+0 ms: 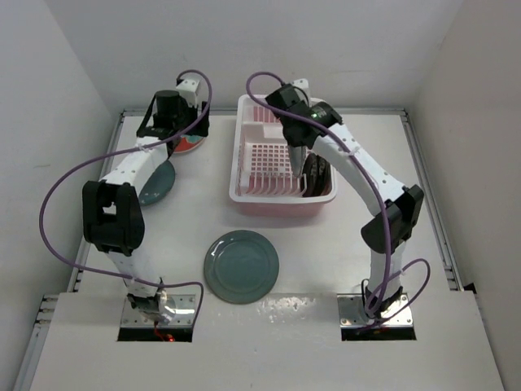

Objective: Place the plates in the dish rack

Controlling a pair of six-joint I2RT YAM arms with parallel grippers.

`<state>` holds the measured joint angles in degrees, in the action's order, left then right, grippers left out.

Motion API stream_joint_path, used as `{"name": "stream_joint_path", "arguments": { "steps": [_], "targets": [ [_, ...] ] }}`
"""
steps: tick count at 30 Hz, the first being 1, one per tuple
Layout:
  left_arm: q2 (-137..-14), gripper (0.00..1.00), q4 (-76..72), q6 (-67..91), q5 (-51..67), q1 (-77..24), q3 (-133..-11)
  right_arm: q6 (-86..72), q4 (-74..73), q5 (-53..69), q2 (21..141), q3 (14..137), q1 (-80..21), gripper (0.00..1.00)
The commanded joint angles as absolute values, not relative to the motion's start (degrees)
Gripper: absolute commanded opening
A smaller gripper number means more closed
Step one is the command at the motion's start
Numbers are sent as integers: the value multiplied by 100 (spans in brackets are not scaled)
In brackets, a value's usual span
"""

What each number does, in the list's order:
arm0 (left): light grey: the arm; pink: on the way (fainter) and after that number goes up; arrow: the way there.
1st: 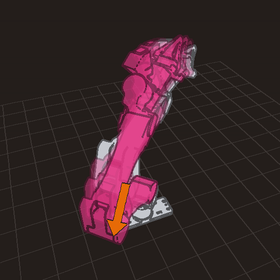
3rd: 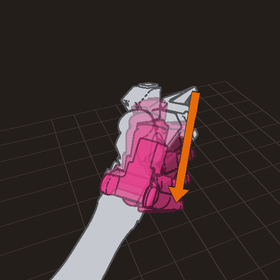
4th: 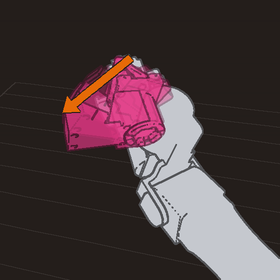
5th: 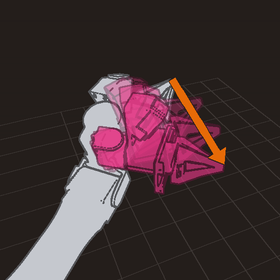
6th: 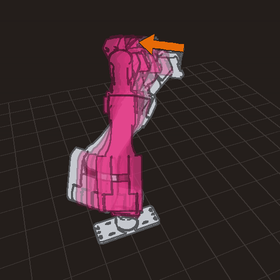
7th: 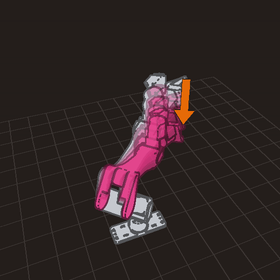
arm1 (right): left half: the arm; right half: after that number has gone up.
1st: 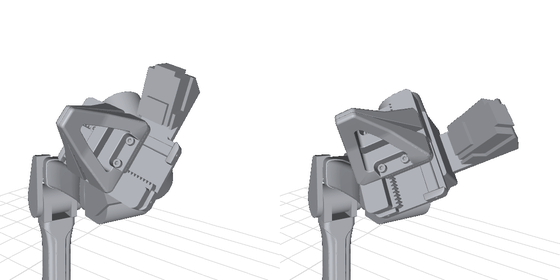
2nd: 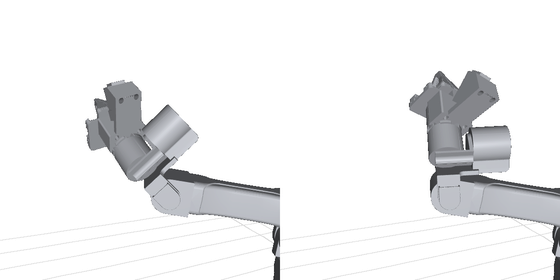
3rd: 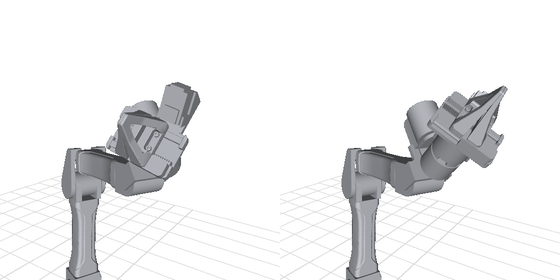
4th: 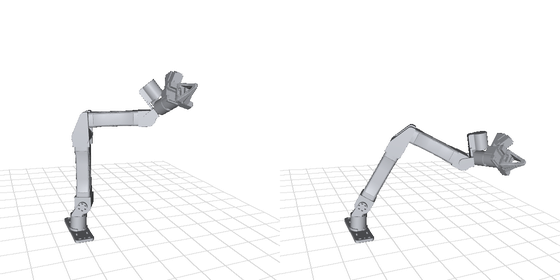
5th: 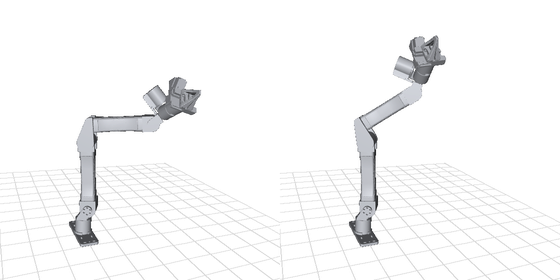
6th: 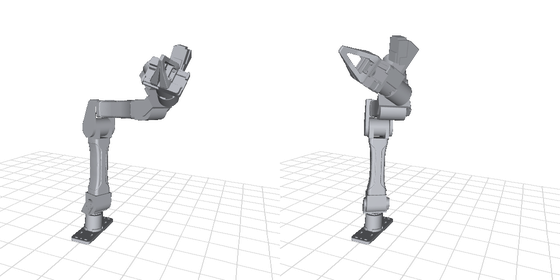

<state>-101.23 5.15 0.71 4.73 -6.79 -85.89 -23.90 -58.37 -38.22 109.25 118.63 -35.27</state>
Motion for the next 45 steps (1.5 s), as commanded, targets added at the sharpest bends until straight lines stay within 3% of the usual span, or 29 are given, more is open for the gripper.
{"name": "stream_joint_path", "arguments": {
  "steps": [1, 11, 19, 29, 34, 45],
  "targets": [
    [-9748, 83, 466, 132, 202, -484, -8184, -3705, -5913, -4754, 10670, 11884, -3770, 0],
    [-9932, 83, 115, 62, 790, -150, -7989, -4131, -5977, -5880, 10820, 11233, -4070, 0],
    [-9993, 82, 0, 114, 976, -44, -7796, -3480, -4449, -4896, 10126, 9556, -3648, 0],
    [-9879, 82, 0, 167, 1090, -44, -7620, -3498, -4587, -4632, 10433, 9615, -3551, 0],
    [-9826, 82, 53, 105, 1090, -97, -7620, -4191, -5569, -5062, 10459, 9651, -3718, 0],
    [-9826, 82, 53, 53, 1143, -149, -7620, -4799, -5493, -4500, 10309, 8807, -3841, 2]
  ]
}}
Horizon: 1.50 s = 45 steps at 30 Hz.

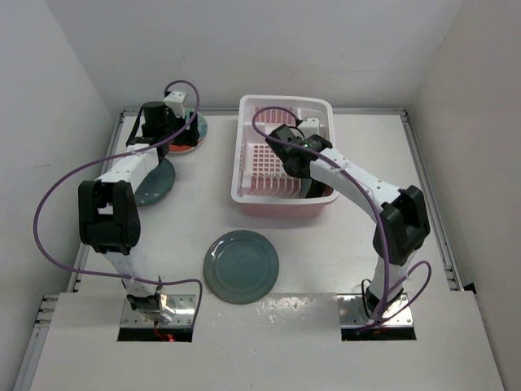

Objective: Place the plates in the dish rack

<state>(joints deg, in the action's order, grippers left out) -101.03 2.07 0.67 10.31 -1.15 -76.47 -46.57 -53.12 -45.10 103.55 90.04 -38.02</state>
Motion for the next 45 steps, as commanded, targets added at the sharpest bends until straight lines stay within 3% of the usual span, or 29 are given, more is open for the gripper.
{"name": "stream_joint_path", "arguments": {
  "steps": [1, 6, 17, 21, 26, 34, 42, 45],
  "targets": [
    [-9826, 82, 53, 53, 1143, -149, -7620, -4755, -5467, -4474, 10318, 8789, -3823, 4],
    [-9773, 82, 53, 53, 1195, -149, -7515, -4430, -5133, -4263, 10354, 8710, -3744, 8],
    [-9721, 82, 53, 53, 1248, -202, -7462, -4694, -5379, -4368, 10143, 8508, -3744, 35],
    [-9721, 82, 53, 53, 1248, -202, -7462, -4667, -5361, -4395, 10108, 8631, -3762, 37],
    [-9721, 82, 53, 1, 1301, -255, -7462, -4369, -5335, -4491, 10116, 9086, -3858, 51],
    [-9668, 82, 53, 0, 1301, -255, -7409, -4219, -5414, -4658, 9950, 9387, -3894, 66],
    [-9616, 82, 0, -105, 1301, -308, -7409, -3562, -5406, -4728, 9748, 9782, -3937, 86],
    [-9563, 82, 0, -158, 1362, -360, -7409, -2832, -4774, -4229, 9073, 9572, -3946, 88]
  ]
}}
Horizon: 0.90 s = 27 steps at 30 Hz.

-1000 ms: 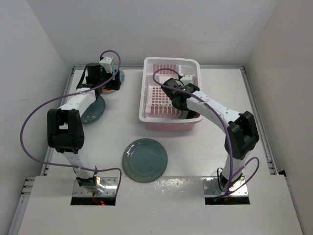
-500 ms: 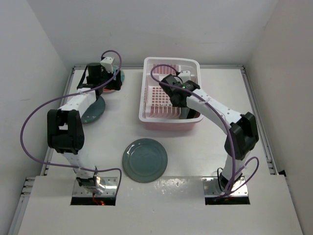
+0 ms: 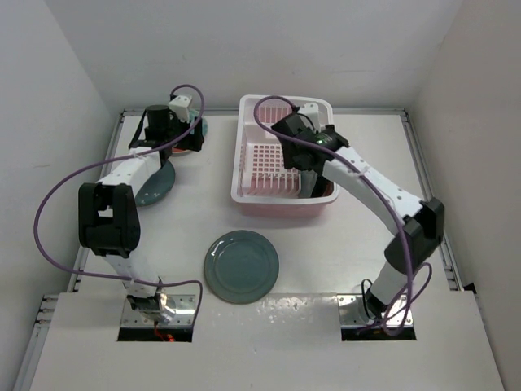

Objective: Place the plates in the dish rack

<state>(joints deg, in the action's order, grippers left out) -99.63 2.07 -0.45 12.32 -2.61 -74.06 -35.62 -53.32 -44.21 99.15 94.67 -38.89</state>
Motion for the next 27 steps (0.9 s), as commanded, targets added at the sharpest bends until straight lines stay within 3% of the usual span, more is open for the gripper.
{"name": "stream_joint_path", "arguments": {
  "steps": [1, 5, 12, 23, 27],
  "targets": [
    [-9502, 82, 0, -237, 1458, -360, -7348, -2221, -4337, -4019, 8922, 9232, -3911, 88],
    [-9264, 82, 104, -351, 1880, -360, -7286, -1732, -3447, -1880, 8148, 8623, -3762, 89],
    [-8386, 77, 579, -1079, 2285, 8, -6970, -1670, -3656, -188, 7577, 8008, -3770, 86],
    [-6516, 78, 888, -1054, 2119, 325, -5435, -2222, -3490, -228, 6856, 6373, -4719, 84],
    [-5635, 81, 1404, -1256, 1556, 387, -4870, -3101, -2894, -492, 6671, 5152, -5299, 84]
  ]
}}
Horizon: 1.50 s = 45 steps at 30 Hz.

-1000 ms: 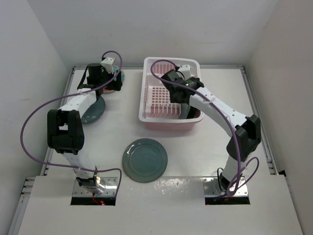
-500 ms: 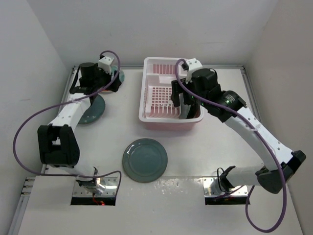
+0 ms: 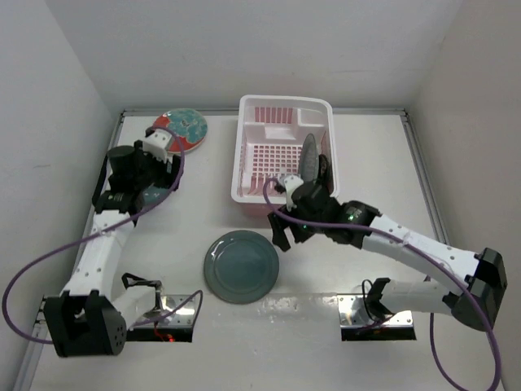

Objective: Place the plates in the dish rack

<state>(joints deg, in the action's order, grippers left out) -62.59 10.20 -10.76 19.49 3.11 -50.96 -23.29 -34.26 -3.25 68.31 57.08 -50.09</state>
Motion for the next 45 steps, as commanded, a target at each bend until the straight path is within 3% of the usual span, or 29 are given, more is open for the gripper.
{"name": "stream_joint_path", "arguments": {
  "steps": [1, 7, 15, 18, 26, 29, 30, 34, 38, 42, 45],
  "targets": [
    [-5477, 81, 1511, -1500, 1556, 448, -4791, -3216, -2735, -327, 6645, 4976, -5361, 84],
    [-4519, 83, 1634, -1503, 1152, 448, -4149, -4270, -924, 509, 6978, 3325, -5440, 84],
    [-4105, 83, 1881, -1055, 1019, 272, -4034, -4904, 630, 316, 7873, 2743, -5484, 85],
    [-4043, 83, 1934, -1055, 1020, 220, -4034, -5062, 1166, 448, 8252, 2558, -5537, 81],
    [-3806, 83, 2039, -1055, 958, 220, -4034, -5625, 2178, 808, 9148, 2233, -5590, 51],
    [-3753, 83, 2092, -1055, 958, 220, -4034, -5739, 2617, 923, 9386, 2075, -5564, 33],
    [-3753, 83, 2092, -1055, 958, 220, -4034, -5765, 2758, 923, 9413, 1952, -5546, 22],
    [-3753, 83, 2092, -1055, 958, 167, -4034, -5783, 3207, 914, 9422, 1741, -5502, 0],
    [-3753, 83, 2092, -1055, 958, 167, -4034, -5433, 2964, 923, 8959, 1845, -5511, 0],
    [-3805, 83, 2092, -1178, 958, 167, -4087, -4406, 834, -113, 7747, 2783, -6063, 0],
    [-3928, 83, 2092, -1178, 1028, 167, -4139, -3974, 31, -755, 7095, 3530, -6161, 0]
  ]
}}
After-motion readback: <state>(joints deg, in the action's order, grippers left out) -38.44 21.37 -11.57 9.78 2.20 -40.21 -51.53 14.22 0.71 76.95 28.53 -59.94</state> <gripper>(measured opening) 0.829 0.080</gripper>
